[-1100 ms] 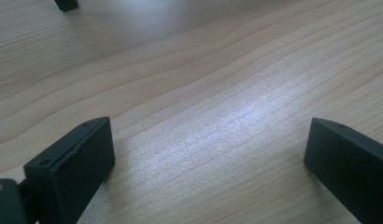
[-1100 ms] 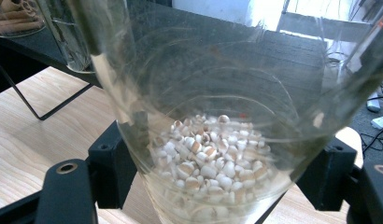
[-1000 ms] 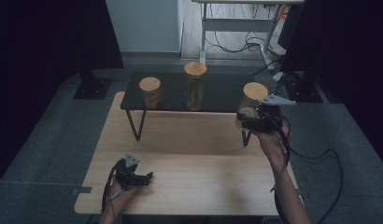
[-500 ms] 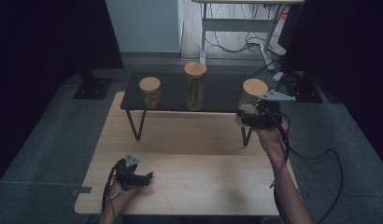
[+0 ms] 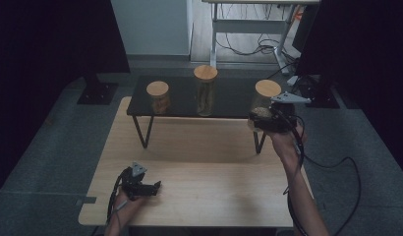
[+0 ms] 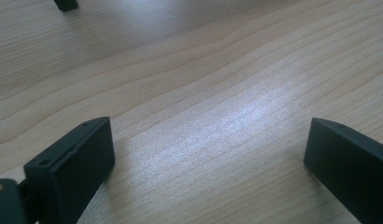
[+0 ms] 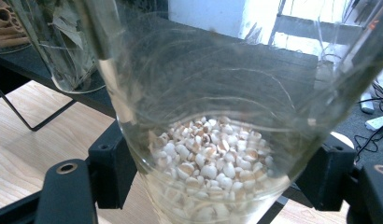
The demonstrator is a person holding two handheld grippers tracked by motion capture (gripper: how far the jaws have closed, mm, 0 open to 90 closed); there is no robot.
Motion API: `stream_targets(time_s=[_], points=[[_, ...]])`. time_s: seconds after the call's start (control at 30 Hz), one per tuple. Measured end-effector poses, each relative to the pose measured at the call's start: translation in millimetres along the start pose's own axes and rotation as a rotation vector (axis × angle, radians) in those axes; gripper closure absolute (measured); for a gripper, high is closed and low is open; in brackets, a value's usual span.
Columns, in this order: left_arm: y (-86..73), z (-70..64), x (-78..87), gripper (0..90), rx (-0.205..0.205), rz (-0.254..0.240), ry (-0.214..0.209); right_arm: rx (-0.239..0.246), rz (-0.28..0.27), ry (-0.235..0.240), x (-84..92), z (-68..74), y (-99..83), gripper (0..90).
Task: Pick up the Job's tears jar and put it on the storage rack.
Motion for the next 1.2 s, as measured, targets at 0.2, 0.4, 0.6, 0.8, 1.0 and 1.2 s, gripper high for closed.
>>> stream_targets(time_s=[0.2, 0.4, 0.6, 0.8, 1.0, 1.2], points=[[0.0, 0.0, 0.0, 1.6, 0.0, 0.0, 0.0, 0.003, -0.006, -0.002, 1.0, 0.4, 3.0, 25.0], [0.0, 0.0, 0.0, 1.6, 0.0, 0.0, 0.0, 0.003, -0.005, -0.005, -0.8, -0.3, 5.1, 25.0], [0.0, 0.1, 0.0, 1.6, -0.001, 0.0, 0.0, 0.002, -0.004, -0.01, -2.9, -1.7, 8.1, 25.0], [0.0, 0.1, 0.0, 1.6, 0.0, 0.0, 0.0, -0.006, 0.001, -0.008, -8.1, -4.4, 9.3, 25.0], [0.0, -0.2, 0.0, 1.6, 0.003, 0.0, -0.001, -0.013, 0.003, -0.007, -13.8, -7.4, 12.7, 25.0], [0.0, 0.2, 0.1, 1.6, -0.002, 0.001, 0.001, -0.016, 0.004, -0.003, -19.9, -9.7, 16.8, 25.0]])
Point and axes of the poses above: each handheld gripper's, and its own axes: x roughly backward along the jaws, y roughly out of its top, z roughly to its left, the point moved 7 cm from there along -x, roughly forward along the jaws, and after that the axes turned 5 degrees about z, right-handed, at the moved point
